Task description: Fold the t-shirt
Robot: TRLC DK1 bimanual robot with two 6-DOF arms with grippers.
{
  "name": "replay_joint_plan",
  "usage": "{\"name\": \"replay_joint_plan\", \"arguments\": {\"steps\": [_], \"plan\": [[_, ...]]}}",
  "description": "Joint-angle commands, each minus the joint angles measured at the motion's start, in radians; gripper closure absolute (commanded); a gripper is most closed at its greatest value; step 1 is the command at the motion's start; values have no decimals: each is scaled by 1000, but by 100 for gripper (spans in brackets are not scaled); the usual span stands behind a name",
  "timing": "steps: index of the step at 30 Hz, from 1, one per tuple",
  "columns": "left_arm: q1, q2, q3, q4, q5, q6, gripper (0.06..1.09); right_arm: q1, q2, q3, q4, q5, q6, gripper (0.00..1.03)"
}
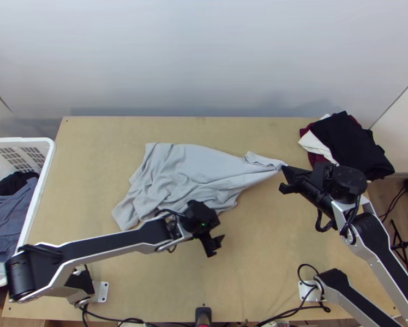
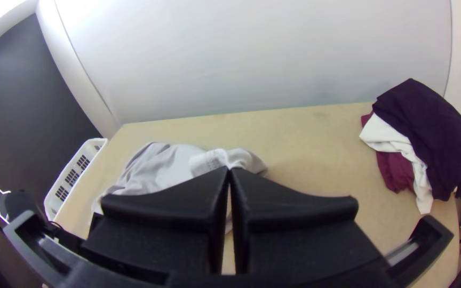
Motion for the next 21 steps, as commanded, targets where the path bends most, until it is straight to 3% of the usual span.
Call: {"name": "replay_joint_plan", "arguments": {"steps": [1,13,21], "plan": [[-52,134,16,129,-103,94,11,-5,-2,18,-14,3,10,100],[-24,236,80,129,-275,220,14,-10,10,38,-31,3,16,100],[-24,227,63,56,-306,258,14,-8,42,53,-10,5,16,100]]}}
